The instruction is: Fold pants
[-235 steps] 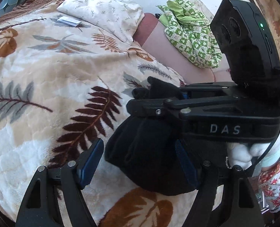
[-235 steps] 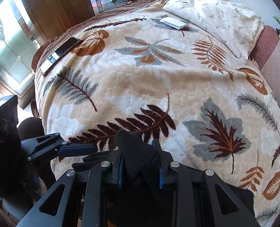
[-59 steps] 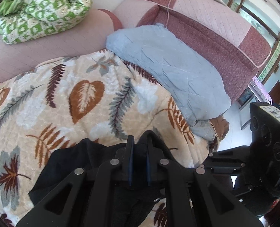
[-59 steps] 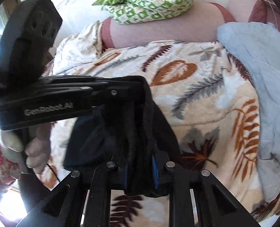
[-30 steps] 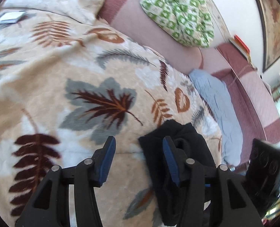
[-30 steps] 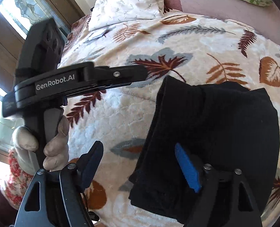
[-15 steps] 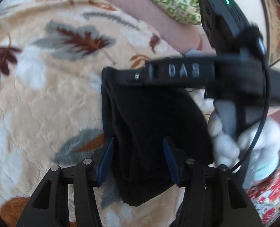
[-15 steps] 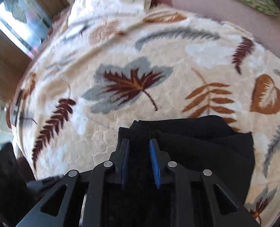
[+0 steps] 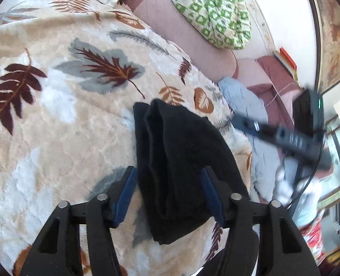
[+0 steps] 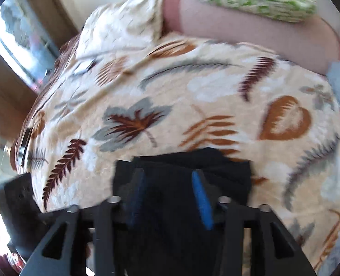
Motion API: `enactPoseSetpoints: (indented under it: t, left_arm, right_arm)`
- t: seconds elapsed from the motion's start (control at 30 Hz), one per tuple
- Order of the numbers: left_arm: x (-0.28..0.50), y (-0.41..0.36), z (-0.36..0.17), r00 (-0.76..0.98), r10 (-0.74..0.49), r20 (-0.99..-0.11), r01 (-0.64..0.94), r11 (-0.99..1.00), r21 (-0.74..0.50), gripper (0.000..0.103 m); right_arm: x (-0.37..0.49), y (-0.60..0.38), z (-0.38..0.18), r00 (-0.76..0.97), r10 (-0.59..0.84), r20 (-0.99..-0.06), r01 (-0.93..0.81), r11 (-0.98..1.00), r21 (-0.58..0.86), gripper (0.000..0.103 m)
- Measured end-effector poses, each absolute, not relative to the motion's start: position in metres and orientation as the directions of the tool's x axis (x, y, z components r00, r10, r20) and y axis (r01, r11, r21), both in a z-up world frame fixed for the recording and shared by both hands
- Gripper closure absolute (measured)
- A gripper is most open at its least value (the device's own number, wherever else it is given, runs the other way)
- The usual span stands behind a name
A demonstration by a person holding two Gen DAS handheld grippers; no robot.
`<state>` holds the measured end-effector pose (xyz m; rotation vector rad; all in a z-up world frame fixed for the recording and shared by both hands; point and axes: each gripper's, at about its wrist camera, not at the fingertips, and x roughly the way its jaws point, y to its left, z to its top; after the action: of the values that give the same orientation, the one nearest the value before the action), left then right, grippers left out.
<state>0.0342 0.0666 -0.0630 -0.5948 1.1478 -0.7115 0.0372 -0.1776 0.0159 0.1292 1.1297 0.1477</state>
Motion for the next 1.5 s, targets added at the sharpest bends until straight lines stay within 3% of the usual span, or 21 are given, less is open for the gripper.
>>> enactPoseSetpoints:
  t: [0.2, 0.4, 0.53, 0.67, 0.8, 0.97, 1.1, 1.13, 1.17, 1.27, 1.33, 1.5]
  left_arm:
    - [0.045, 0.055, -0.066, 0.232, -0.737, -0.634, 0.141, 0.671, -0.728, 0.039]
    - [0.047, 0.029, -0.084, 0.168, -0.688, -0.706, 0.16, 0.726, -0.669, 0.035]
    - [0.054, 0.024, -0.088, 0.154, -0.712, -0.685, 0.157, 0.702, -0.694, 0.022]
    - [0.062, 0.012, -0.09, 0.124, -0.747, -0.653, 0.175, 0.664, -0.727, 0.0]
    - [0.066, 0.008, -0.083, 0.132, -0.723, -0.679, 0.167, 0.691, -0.703, 0.0]
    - [0.069, 0.011, -0.086, 0.156, -0.711, -0.686, 0.137, 0.703, -0.698, 0.0]
    - [0.07, -0.024, -0.082, 0.151, -0.654, -0.741, 0.251, 0.75, -0.611, 0.0]
    - [0.07, -0.028, -0.081, 0.153, -0.651, -0.744, 0.269, 0.752, -0.602, 0.009]
    - [0.068, -0.031, -0.079, 0.156, -0.651, -0.743, 0.277, 0.751, -0.599, 0.032]
    - [0.069, -0.023, -0.076, 0.135, -0.695, -0.706, 0.262, 0.712, -0.651, 0.05]
    - [0.07, -0.017, -0.072, 0.133, -0.71, -0.691, 0.255, 0.698, -0.669, 0.052]
    - [0.087, -0.018, -0.049, 0.17, -0.702, -0.692, 0.276, 0.708, -0.65, 0.052]
  right_arm:
    - [-0.008, -0.238, -0.002, 0.454, 0.184, -0.872, 0.1, 0.962, 0.255, 0.034]
    - [-0.021, -0.239, -0.035, 0.423, 0.351, -0.836, 0.091, 0.901, 0.425, 0.034]
    - [-0.012, -0.245, -0.053, 0.427, 0.427, -0.797, 0.109, 0.851, 0.514, 0.032]
    - [0.002, -0.245, -0.07, 0.411, 0.505, -0.759, 0.1, 0.803, 0.588, 0.03]
    - [0.012, -0.239, -0.09, 0.382, 0.56, -0.735, 0.118, 0.76, 0.64, 0.021]
    - [0.01, -0.236, -0.09, 0.388, 0.56, -0.732, 0.088, 0.769, 0.634, 0.021]
    - [0.012, -0.236, -0.091, 0.396, 0.556, -0.73, 0.092, 0.768, 0.634, 0.021]
    - [0.012, -0.234, -0.089, 0.401, 0.547, -0.735, 0.088, 0.776, 0.625, 0.025]
    - [0.01, -0.231, -0.086, 0.404, 0.546, -0.734, 0.074, 0.78, 0.622, 0.031]
    - [0.004, -0.22, -0.07, 0.416, 0.5, -0.76, 0.03, 0.828, 0.56, 0.049]
    - [0.002, -0.214, -0.058, 0.427, 0.485, -0.763, -0.001, 0.844, 0.536, 0.057]
    - [0.013, -0.203, -0.031, 0.473, 0.466, -0.748, -0.044, 0.86, 0.508, 0.06]
